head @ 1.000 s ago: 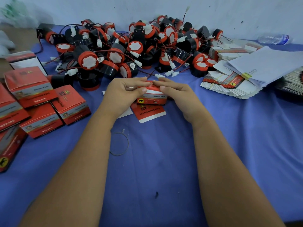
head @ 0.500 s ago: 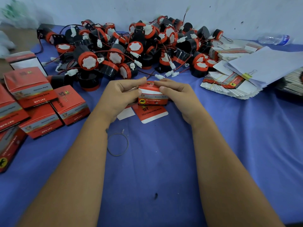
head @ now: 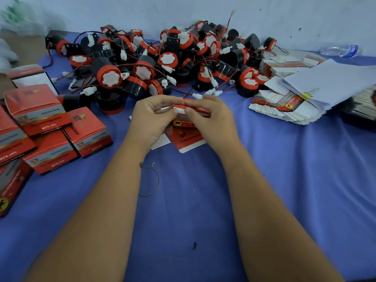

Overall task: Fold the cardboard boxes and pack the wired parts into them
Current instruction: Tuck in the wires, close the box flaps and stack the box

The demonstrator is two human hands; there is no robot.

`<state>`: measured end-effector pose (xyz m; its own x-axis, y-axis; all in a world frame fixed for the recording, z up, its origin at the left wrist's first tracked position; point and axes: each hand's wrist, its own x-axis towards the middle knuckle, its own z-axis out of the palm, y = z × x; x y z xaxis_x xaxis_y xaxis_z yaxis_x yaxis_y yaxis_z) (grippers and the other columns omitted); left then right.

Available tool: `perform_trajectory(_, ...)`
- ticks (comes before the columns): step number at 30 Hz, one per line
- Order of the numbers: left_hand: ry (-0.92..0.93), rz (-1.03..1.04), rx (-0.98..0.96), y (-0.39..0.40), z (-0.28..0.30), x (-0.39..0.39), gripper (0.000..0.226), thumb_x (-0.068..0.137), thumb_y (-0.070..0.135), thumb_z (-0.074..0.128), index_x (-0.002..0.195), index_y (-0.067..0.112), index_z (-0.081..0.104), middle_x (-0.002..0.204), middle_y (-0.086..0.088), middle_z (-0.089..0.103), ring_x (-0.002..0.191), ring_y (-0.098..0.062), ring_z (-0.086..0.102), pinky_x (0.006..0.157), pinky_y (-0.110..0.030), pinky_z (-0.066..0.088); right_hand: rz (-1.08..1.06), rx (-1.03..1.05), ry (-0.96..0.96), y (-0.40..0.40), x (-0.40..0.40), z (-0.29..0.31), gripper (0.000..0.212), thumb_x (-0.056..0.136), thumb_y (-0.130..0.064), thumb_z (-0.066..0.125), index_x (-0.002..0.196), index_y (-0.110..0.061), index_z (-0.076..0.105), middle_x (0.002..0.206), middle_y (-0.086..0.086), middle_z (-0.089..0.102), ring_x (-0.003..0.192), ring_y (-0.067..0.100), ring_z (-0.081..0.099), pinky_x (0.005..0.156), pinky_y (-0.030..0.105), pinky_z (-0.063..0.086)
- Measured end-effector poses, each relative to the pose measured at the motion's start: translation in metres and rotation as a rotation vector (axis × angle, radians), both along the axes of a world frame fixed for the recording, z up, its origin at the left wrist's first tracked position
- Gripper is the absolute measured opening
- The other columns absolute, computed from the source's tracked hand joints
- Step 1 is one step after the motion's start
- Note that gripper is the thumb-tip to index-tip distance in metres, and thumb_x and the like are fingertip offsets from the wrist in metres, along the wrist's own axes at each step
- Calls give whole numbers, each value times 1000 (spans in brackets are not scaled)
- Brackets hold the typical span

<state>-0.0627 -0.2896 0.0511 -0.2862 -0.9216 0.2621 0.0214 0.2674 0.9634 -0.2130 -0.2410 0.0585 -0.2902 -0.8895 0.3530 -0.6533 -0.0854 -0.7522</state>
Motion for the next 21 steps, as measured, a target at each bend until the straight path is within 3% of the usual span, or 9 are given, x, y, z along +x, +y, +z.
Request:
perform_trajectory(2, 1, -21, -12, 0, 1, -3, 29, 91, -2, 63, 109, 20, 65, 105, 8, 75, 94, -9, 72, 74, -25, 58, -118, -86, 318, -3, 10, 1, 18, 89, -35, 63, 100, -24, 72, 127, -1, 59, 126, 22, 41, 97, 38, 41)
perform_trajectory(4, 6, -20, -13, 0, 1, -5, 35, 89, -6, 62, 111, 22, 59, 107, 8, 74, 95, -4, 70, 73, -19, 55, -89, -105, 403, -6, 14, 4, 16, 90, -30, 60, 96, -16, 66, 124, 0, 61, 120, 25, 47, 93, 43, 44)
perform_trajectory(6, 3, -20, -16, -1, 0, -7, 40, 88, -8, 63, 114, 22, 58, 112, 7, 71, 100, -6, 68, 78, -20, 54, 6, -83, 404, -6, 13, 6, 19, 94, -26, 53, 110, -22, 63, 120, -4, 62, 110, 25, 52, 88, 46, 46)
perform_trajectory(8, -10, -34, -32, -1, -1, -8, 47, 85, -9, 67, 118, 22, 56, 116, 8, 67, 104, -6, 67, 81, -19, 53, 37, -59, 536, -6, 12, 6, 34, 98, -24, 48, 129, -35, 57, 129, -2, 58, 112, 29, 52, 92, 47, 42)
perform_trajectory(10, -29, -48, -40, -2, -2, -9, 55, 84, -8, 70, 124, 25, 52, 120, 11, 64, 106, -4, 65, 84, -18, 53, 31, -44, 654, -7, 12, 7, 43, 99, -19, 46, 134, -42, 53, 137, 1, 53, 115, 32, 51, 93, 46, 37)
perform_trajectory(15, -99, -15, -73, -2, -1, -10, 55, 84, -5, 71, 129, 22, 53, 116, 19, 61, 108, 2, 61, 92, -22, 53, 40, -17, 665, -11, 11, 7, 39, 97, -15, 49, 128, -37, 60, 135, 2, 53, 113, 32, 52, 91, 46, 37)
perform_trajectory(18, -115, 0, -76, -2, -1, -10, 50, 84, -6, 71, 123, 22, 57, 118, 11, 65, 113, -7, 62, 98, -34, 53, 29, -64, 612, -11, 13, 5, 41, 93, -9, 52, 122, -34, 64, 124, -1, 59, 106, 30, 55, 88, 42, 39)
perform_trajectory(21, -128, 19, -68, -2, -1, -10, 49, 83, -5, 72, 120, 23, 58, 117, 12, 66, 115, -9, 61, 99, -37, 53, 18, -86, 584, -12, 15, 3, 40, 91, -6, 53, 119, -32, 66, 117, -1, 61, 102, 28, 56, 85, 38, 36)
